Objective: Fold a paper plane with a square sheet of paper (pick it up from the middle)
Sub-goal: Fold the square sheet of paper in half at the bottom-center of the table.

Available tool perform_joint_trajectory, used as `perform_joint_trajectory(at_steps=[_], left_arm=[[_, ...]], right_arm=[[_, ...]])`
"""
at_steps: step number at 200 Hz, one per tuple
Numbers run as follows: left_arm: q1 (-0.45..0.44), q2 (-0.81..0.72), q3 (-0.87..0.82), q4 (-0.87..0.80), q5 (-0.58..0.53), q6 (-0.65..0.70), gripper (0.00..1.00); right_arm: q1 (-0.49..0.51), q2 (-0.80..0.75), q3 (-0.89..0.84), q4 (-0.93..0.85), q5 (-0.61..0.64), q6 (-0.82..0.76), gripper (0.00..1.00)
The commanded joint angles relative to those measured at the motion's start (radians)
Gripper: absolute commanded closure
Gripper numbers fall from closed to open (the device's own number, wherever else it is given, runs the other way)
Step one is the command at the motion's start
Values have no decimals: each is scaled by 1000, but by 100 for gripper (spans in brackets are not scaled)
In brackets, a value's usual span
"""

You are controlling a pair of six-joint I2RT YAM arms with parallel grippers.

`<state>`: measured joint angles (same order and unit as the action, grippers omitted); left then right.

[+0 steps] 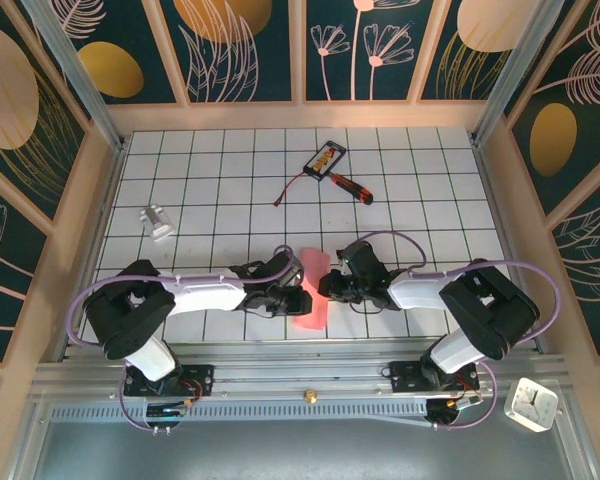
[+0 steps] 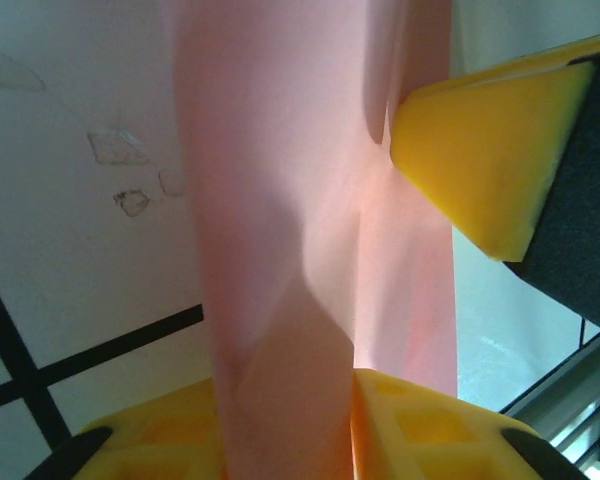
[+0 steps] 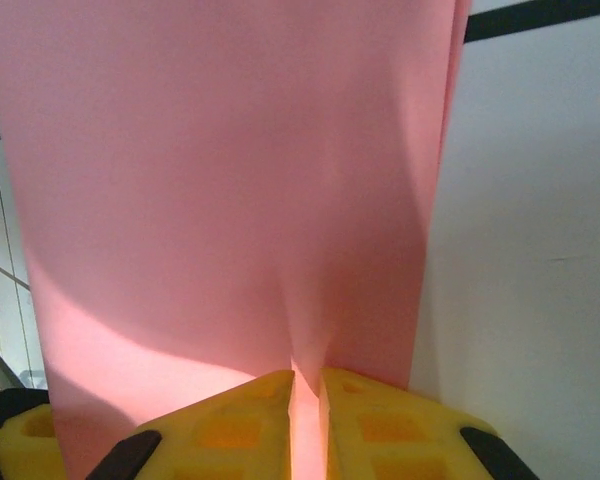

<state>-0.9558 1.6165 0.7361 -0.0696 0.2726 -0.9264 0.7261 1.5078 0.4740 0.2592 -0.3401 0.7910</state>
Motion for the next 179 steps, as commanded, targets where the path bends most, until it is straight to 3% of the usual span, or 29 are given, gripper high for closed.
perform_joint_trajectory(at_steps=[1, 96, 179], left_arm=[[-3, -27, -32, 73, 45, -48, 73], [53, -59, -172, 300, 166, -158, 85], [78, -41, -219, 396, 227, -190, 92]], right_arm=[[13, -2, -3, -97, 36, -38, 81], [-51, -125, 21, -103, -15, -126, 71], [-68, 7, 111, -50, -43, -161, 72]])
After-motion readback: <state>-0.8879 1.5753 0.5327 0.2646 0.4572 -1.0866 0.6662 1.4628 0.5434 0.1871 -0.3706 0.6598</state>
